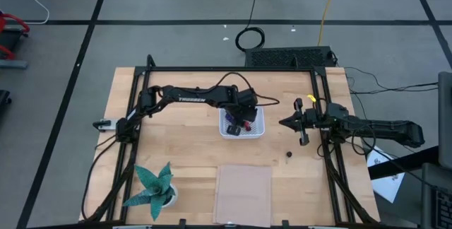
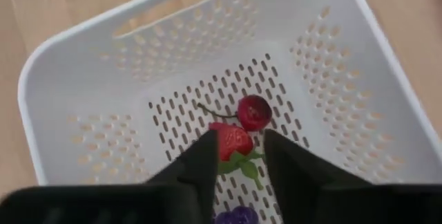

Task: Pick and placing Produce into tupperware
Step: Put the black cherry into the white bin

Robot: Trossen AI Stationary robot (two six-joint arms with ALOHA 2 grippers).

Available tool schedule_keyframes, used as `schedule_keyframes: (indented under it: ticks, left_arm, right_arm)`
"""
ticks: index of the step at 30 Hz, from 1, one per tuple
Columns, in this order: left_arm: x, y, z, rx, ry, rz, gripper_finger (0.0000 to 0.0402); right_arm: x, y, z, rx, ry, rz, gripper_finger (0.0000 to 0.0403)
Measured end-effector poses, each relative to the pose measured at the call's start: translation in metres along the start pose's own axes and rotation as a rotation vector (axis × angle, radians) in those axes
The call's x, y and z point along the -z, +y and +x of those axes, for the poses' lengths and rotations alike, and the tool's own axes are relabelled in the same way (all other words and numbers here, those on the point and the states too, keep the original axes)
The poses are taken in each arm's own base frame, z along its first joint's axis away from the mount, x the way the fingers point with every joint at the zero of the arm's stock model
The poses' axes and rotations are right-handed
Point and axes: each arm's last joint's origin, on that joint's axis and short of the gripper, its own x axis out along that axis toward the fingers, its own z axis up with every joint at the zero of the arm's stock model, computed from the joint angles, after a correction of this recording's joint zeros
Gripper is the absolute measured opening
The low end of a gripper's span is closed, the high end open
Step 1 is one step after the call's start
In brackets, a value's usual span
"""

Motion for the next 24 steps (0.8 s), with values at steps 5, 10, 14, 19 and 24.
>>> schedule_keyframes:
  ticks: [5,10,14,19,24]
  left_arm:
    - [-0.001,0.002,0.0,-0.009,-0.012,0.0,0.0023]
    - [-0.001,0.002,0.0,-0.014,-0.018,0.0,0.0014]
    - [-0.002,0.002,0.0,-0.013,-0.019,0.006,0.0018]
    - [-0.01,-0.003,-0.023,-0.086,-0.027,0.025,0.0004]
    - [-0.023,-0.015,-0.082,-0.185,-0.083,0.039,0.0011]
  right_arm:
    - [0.0,0.0,0.0,0.0,0.0,0.0,0.0]
    - [0.0,0.0,0.0,0.0,0.0,0.0,0.0]
    - [0.0,0.0,0.0,0.0,0.0,0.0,0.0]
    - [0.0,0.0,0.0,-0.001,0.001,0.0,0.0]
    - [0.0,0.0,0.0,0.0,0.001,0.0,0.0]
